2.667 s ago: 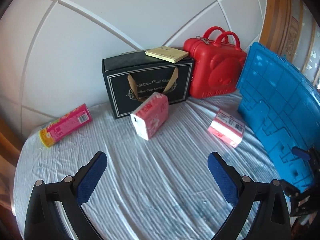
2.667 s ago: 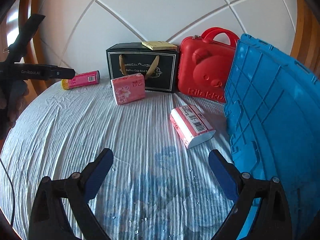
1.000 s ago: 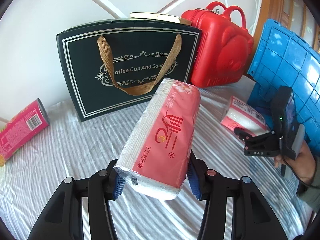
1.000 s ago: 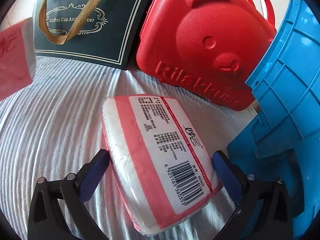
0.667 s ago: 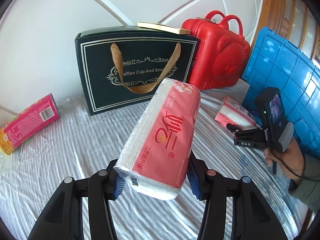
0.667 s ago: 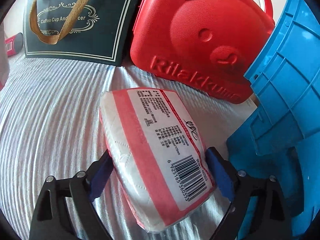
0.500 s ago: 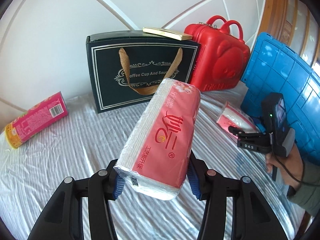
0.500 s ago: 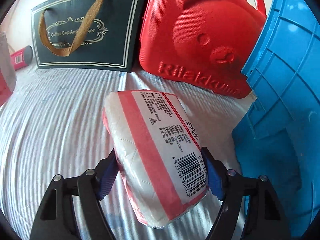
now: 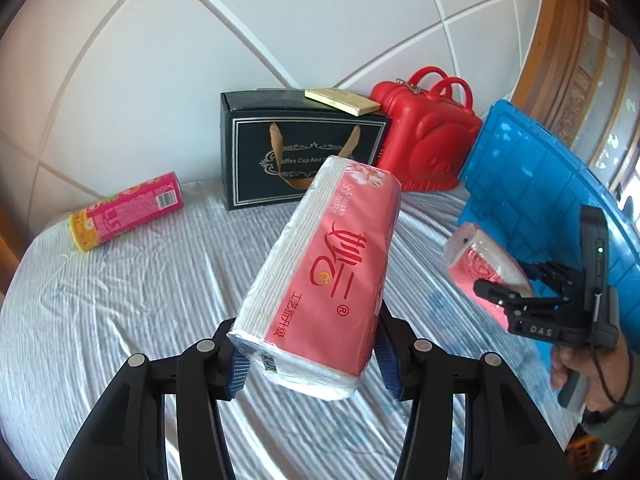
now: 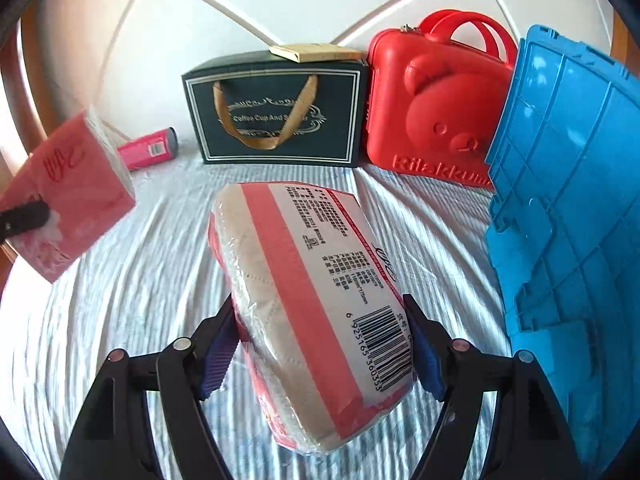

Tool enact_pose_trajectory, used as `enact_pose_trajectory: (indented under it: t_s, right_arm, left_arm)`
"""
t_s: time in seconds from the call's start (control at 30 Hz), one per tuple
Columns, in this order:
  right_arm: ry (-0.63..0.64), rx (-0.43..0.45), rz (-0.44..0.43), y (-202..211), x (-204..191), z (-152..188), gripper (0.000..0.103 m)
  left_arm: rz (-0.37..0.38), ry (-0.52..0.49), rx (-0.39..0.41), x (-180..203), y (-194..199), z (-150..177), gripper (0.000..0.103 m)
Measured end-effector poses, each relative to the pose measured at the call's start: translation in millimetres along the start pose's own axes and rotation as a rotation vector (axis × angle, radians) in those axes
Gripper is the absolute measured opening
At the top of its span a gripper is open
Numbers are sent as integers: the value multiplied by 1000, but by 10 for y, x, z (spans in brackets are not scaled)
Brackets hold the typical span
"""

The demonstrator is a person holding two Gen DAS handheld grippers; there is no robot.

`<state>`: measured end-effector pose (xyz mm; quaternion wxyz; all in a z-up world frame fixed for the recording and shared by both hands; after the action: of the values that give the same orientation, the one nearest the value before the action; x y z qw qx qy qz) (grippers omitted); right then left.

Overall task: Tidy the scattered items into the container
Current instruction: 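Lift both tissue packs with both tools and carry them toward the blue crate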

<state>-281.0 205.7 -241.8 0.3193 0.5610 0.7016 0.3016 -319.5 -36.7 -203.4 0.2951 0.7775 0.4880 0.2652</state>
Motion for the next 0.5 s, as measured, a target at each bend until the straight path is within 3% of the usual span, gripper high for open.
enact_pose_trajectory:
  t_s: [0.33, 0.5]
  right_arm:
    - [89, 26, -119, 1338, -676, 201, 75]
    - [130, 43, -139, 1860, -840, 333, 75]
  left_arm:
    - [-112, 192, 54, 125, 1254, -73, 51]
    - [-145, 197, 85, 287, 1796, -54, 51]
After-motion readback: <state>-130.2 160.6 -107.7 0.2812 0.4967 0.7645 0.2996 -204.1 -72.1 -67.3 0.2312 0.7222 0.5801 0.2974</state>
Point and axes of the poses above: each gripper's, at about its wrist camera, not at the fingertips, and y roughly against the way its jaws point, x to its right, z to its underside, the point moved 2 cm from there along -y, roughly the way its jaws point, and after that the axes turned 6 degrees about -y, right-handed, at the moved point
